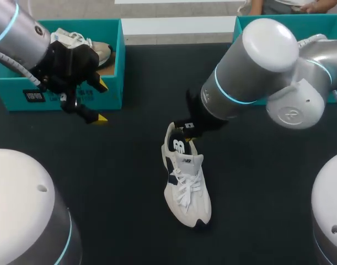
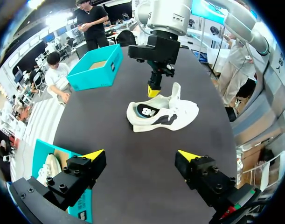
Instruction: Take the shoe out of the shoebox, open the shoe tongue, remove and reinsert the insole, then place the shoe into the shoebox
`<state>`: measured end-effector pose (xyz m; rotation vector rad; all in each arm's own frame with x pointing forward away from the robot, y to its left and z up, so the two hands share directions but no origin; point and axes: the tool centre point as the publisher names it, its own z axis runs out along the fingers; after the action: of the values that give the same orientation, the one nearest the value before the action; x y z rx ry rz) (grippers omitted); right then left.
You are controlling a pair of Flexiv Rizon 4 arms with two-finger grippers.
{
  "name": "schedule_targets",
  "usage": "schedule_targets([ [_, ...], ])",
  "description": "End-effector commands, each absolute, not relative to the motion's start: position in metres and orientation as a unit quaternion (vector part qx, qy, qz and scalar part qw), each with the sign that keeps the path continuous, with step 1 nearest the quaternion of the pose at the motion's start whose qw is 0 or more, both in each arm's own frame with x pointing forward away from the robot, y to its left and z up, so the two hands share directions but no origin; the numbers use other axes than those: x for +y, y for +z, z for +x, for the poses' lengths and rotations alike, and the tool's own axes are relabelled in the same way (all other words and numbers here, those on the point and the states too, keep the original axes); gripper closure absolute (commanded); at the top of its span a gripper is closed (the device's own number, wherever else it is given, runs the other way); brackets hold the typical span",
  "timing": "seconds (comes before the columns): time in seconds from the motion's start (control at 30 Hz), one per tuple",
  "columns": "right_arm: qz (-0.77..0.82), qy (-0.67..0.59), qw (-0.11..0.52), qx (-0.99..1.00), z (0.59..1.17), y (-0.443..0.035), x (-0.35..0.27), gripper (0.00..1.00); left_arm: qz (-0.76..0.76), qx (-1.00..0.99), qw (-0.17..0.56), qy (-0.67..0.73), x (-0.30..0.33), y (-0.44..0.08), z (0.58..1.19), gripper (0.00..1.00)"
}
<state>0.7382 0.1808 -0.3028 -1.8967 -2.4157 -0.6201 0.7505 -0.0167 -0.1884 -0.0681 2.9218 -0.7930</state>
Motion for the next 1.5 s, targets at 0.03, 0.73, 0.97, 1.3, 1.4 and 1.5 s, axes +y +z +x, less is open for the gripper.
schedule_targets([
  [0.03, -0.618, -0.181, -0.031, -0.765, 0.74, -0.317, 0.188, 1.0, -0.022, 0.963, 0.057, -0.261, -0.016, -0.189, 0.749, 0.0],
  [0.73, -0.634, -0.148, -0.033, -0.758, 0.754, -0.367, 0.207, 1.0, -0.022, 0.963, 0.057, -0.261, -0.016, -0.189, 0.749, 0.0],
  [0.97, -0.641, -0.131, -0.043, -0.755, 0.757, -0.383, 0.208, 1.0, -0.022, 0.963, 0.057, -0.261, -0.016, -0.189, 0.749, 0.0],
  [1.3, -0.638, -0.176, -0.07, -0.747, 0.768, -0.355, 0.209, 1.0, -0.022, 0.963, 0.057, -0.261, -0.016, -0.189, 0.749, 0.0],
  [1.4, -0.638, -0.178, -0.076, -0.745, 0.774, -0.367, 0.211, 1.0, -0.022, 0.963, 0.057, -0.261, -0.016, -0.189, 0.749, 0.0],
  [1.5, -0.637, -0.183, -0.088, -0.743, 0.776, -0.375, 0.213, 1.0, -0.022, 0.963, 0.057, -0.261, -0.016, -0.189, 0.749, 0.0],
])
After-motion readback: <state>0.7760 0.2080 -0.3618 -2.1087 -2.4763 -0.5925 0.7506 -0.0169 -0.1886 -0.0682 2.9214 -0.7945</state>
